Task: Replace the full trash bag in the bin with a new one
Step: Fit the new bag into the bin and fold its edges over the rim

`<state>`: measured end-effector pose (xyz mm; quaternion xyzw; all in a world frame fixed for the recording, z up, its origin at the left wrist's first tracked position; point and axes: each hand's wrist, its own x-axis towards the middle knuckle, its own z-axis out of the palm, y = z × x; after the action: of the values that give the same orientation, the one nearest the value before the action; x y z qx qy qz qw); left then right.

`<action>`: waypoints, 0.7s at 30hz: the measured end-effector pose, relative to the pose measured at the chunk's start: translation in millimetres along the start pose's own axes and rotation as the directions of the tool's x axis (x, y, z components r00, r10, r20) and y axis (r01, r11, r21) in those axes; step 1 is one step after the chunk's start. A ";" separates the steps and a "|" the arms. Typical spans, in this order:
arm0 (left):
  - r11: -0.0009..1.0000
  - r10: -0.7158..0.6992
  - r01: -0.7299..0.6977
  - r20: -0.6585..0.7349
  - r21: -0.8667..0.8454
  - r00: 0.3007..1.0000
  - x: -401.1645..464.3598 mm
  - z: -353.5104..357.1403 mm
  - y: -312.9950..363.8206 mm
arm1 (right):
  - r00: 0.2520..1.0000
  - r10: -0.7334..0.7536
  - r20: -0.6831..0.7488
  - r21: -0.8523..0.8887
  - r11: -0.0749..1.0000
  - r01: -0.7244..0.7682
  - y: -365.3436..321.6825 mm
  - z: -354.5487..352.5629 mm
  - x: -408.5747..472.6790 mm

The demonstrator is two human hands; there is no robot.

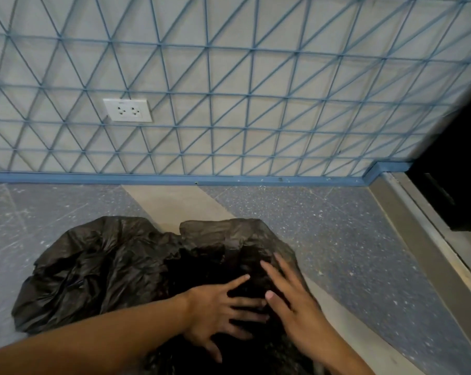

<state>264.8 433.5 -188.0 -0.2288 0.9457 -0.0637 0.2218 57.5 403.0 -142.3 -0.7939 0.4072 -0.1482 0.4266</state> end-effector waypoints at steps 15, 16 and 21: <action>0.646 -0.535 0.610 0.298 -0.459 0.791 -10.3 -55.0 24.8 | 1.000 0.018 0.023 0.011 1.000 -0.018 -3.3 1.9 -0.3; 0.537 -0.627 0.612 0.211 -0.580 0.750 -26.9 -68.7 36.3 | 1.000 0.011 -0.008 -0.037 0.999 -0.011 -2.7 -3.6 -1.6; 0.274 -0.898 0.520 -0.022 -0.809 0.439 -84.4 -84.1 101.7 | 0.914 -0.207 -0.348 -0.231 0.964 0.130 -23.6 -38.6 -11.2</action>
<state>253.1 564.3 -102.5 -0.6842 0.6895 0.1505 -0.1838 40.2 397.3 -99.4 -0.8234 0.4230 -0.2886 0.2445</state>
